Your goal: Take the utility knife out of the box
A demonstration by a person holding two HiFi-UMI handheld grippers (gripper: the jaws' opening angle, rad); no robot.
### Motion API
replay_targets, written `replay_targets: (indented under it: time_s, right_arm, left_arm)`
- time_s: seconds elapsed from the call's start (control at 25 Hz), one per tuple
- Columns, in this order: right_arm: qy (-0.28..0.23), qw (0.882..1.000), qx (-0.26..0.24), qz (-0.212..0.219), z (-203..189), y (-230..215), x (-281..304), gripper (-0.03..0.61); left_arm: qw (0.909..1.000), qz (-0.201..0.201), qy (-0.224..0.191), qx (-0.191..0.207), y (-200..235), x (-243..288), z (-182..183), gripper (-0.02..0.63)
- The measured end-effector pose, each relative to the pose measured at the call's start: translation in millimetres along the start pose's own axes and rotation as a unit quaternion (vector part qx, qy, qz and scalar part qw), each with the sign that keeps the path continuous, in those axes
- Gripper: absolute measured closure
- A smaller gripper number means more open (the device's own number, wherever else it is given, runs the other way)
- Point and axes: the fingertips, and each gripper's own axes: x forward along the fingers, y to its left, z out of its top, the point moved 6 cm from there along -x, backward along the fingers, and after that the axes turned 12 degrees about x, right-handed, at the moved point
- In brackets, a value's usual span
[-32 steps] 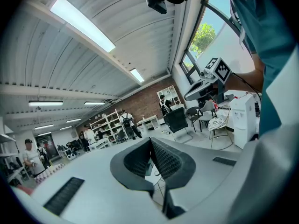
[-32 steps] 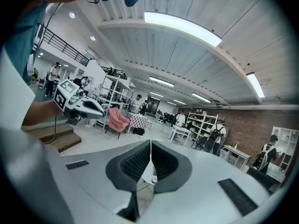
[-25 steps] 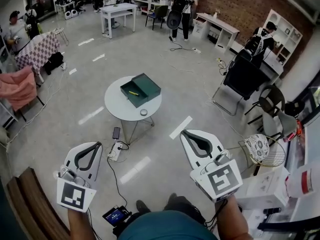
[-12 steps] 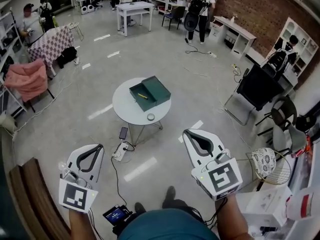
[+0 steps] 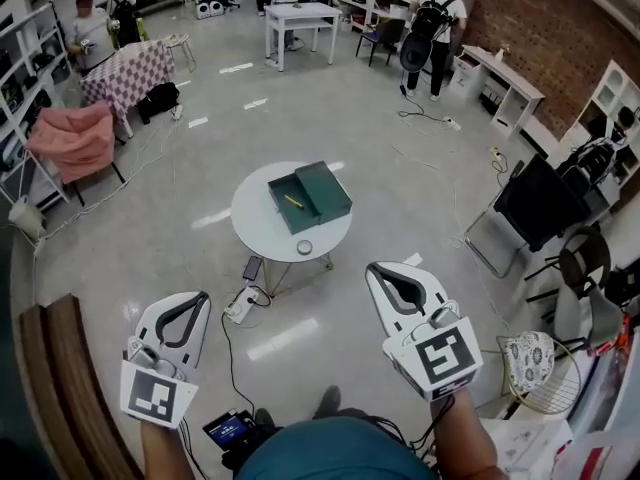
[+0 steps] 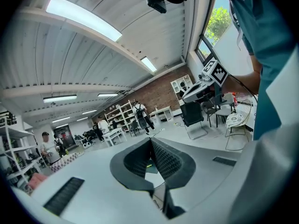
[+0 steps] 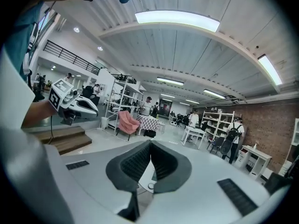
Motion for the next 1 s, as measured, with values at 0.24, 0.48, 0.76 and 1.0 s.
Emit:
replay_targets:
  time_s: [0.24,0.48,0.76,1.0]
  right_arm:
    - [0.002,1.0,0.005,0.022,-10,-49,8,0.541]
    - [0.017,0.999,0.027,0.01,-27,-96,-4,0.541]
    - [0.01,0.999,0.045,-0.023,-33,-127,-7,0.541]
    - [0.018,0.995,0.056,-0.084,-23,-145,-6,0.541]
  left_arm:
    - [0.9991,0.014,0.026,-0.031,-16,37,10,0.594]
    - [0.9994,0.003,0.025,-0.024,-43,78,29,0.595]
    - [0.9995,-0.011,0.017,-0.022,-30,111,34,0.595]
    - [0.9971,-0.068,-0.031,0.009,-9,161,34,0.594]
